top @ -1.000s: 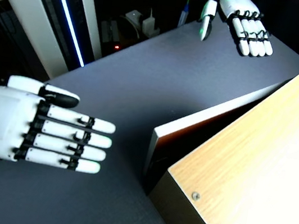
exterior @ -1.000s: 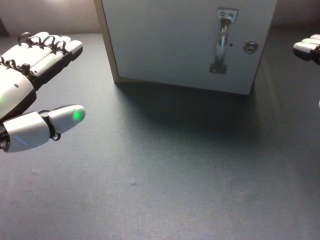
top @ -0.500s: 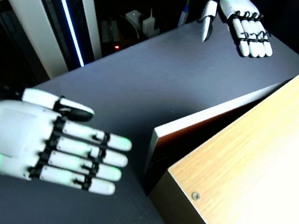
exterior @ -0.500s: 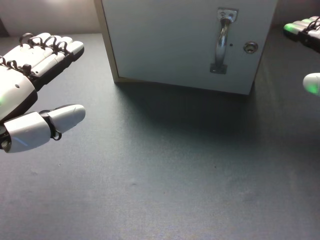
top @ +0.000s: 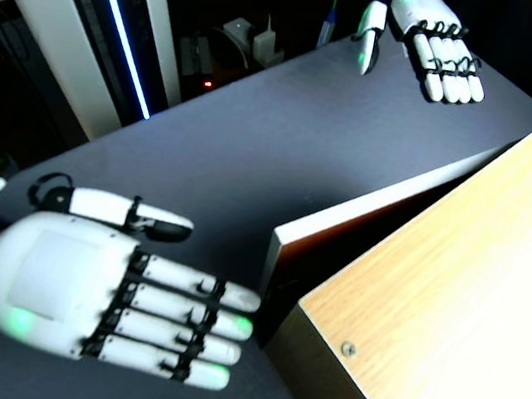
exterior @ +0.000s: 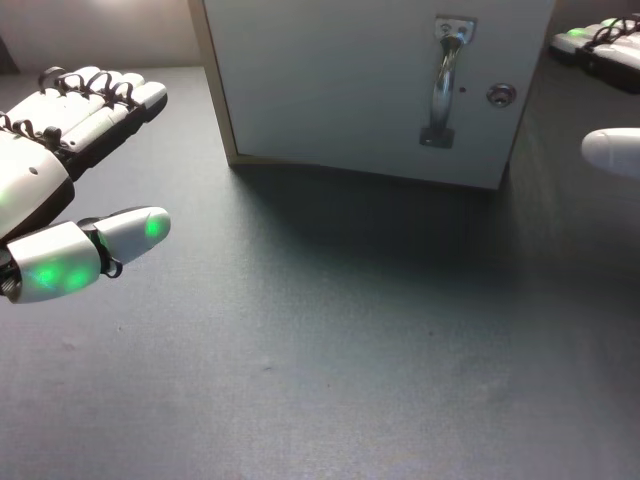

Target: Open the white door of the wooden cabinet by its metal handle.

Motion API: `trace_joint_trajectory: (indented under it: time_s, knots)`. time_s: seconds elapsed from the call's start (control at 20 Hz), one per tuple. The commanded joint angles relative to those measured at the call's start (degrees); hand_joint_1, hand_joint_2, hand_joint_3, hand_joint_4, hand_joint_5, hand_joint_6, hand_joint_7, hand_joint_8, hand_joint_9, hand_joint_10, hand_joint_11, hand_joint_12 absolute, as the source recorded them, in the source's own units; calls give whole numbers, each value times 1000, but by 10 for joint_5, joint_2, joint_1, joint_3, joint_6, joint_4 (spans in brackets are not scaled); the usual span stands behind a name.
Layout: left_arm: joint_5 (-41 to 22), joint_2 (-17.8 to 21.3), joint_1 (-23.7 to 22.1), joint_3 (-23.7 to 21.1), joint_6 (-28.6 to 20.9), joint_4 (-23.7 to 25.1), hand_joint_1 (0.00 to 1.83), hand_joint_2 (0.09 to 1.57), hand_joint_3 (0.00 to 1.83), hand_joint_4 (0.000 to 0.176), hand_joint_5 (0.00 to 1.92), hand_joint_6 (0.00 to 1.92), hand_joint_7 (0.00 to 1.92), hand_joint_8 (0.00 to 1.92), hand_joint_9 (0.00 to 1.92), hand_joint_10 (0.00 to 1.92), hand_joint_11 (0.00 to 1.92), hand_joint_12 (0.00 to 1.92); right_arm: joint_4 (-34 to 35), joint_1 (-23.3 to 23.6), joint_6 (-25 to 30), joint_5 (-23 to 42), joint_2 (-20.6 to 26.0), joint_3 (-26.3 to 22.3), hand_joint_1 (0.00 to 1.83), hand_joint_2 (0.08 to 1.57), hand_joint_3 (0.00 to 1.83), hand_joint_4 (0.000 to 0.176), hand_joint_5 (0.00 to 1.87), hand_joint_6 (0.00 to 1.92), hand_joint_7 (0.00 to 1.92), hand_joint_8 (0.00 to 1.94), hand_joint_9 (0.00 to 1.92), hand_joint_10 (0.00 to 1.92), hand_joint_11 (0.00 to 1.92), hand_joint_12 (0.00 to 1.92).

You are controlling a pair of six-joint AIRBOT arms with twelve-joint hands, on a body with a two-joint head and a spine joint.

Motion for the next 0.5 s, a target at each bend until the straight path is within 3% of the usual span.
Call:
trace_joint_trajectory:
  time_s: [0.0,0.45]
  knots:
    - [-74,-2,-5,2,-4,-5,0,1357,8,0,19,0,0,0,0,0,14,6,17,10,0,61,3,3,6,1380,0,0,0,0,0,0,0,0,0,0]
    - [-80,-4,-2,3,-10,-8,0,1368,7,0,33,6,0,0,0,0,20,8,-2,29,0,46,-2,7,0,1382,0,0,0,0,0,0,0,0,0,0]
